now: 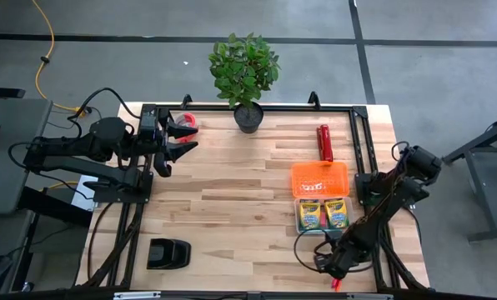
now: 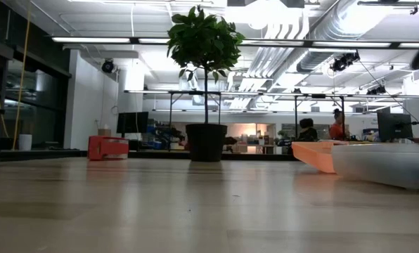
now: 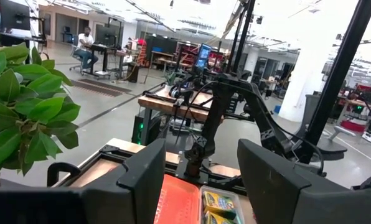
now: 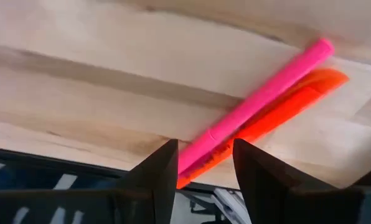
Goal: Pack school essentials
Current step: Put the pink pen into the orange supply box
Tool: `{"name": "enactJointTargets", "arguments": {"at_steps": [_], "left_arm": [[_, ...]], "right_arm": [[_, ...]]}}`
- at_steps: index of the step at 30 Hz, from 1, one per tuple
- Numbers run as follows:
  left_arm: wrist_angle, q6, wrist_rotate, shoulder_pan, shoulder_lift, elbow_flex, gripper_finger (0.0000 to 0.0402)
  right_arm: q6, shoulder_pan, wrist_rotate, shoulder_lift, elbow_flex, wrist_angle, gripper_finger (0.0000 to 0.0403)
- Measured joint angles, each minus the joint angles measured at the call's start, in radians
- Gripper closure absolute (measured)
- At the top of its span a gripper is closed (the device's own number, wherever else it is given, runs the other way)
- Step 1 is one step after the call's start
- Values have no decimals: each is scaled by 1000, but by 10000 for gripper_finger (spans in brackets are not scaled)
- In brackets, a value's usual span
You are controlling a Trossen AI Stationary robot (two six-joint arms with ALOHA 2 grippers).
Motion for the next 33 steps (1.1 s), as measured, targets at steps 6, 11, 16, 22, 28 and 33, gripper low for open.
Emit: {"name": "enactJointTargets", "arguments": {"at_steps": [6,11,16,22,28,33], "left_arm": [[0,0,0,0,0,0,213],[0,0,-1,0,0,0,213],[0,0,-13,0,0,0,213],[0,0,-15,0,0,0,213],[0,-3,-18,0,0,0,213],[1,-10,-18,0,0,0,213]], "right_arm": [[-7,-9,-20,32,0,11,258],[-20,-5,-39,49,0,49,258],[-24,-5,-45,50,0,33,258],[-25,-6,-14,49,0,26,258],[-62,-34,69,51,-2,18,258],[-136,-55,101,24,-2,23,258]]}}
